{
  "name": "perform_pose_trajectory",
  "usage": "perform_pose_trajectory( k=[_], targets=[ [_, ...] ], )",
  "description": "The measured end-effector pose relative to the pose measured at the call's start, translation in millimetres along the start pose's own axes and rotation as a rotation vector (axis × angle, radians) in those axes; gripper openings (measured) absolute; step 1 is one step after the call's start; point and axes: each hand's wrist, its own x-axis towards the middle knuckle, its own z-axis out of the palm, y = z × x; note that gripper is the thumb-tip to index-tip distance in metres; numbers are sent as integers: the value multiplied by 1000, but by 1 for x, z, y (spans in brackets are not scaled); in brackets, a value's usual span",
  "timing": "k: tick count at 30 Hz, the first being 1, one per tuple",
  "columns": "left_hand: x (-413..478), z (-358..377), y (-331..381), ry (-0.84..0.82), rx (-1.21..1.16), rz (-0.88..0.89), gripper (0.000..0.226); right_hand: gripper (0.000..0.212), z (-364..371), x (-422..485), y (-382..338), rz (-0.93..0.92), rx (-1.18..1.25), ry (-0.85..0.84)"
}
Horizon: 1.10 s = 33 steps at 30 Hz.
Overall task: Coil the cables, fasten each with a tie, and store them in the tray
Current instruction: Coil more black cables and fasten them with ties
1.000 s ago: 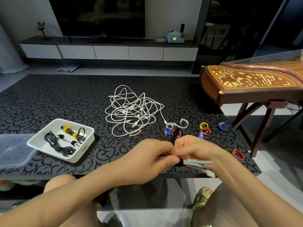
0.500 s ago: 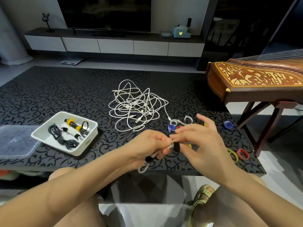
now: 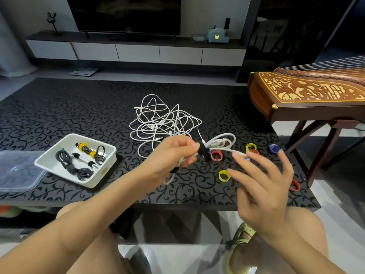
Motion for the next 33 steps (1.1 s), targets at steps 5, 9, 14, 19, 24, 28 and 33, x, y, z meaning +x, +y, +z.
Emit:
perform_pose_trajectory(
  k=[5,9,14,19,24,28,33],
  targets=[
    [-14,0,6,24,334,273,14,30,8,18,-8,1232,1129,-403],
    [-26,3,17,10,800,618,20,53,23,35,-2,1423,1494,-909],
    [-35,6,21,-147,938,728,23,14,28,58,0,1294,1587,-963],
    [-43,8,2,-211,701,458,13,14,3,94,-6,743,1128,-1083],
    [-43,9,-11,-94,305,97,22,20,-19,90,-23,175,415,-757],
    [-38,10,-12,-124,146,-120,24,14,-17,62,-33,-152,203,-552],
    [-30,10,-17,-137,37,-432,28,8,-6,32,-28,-492,28,-497]
  ],
)
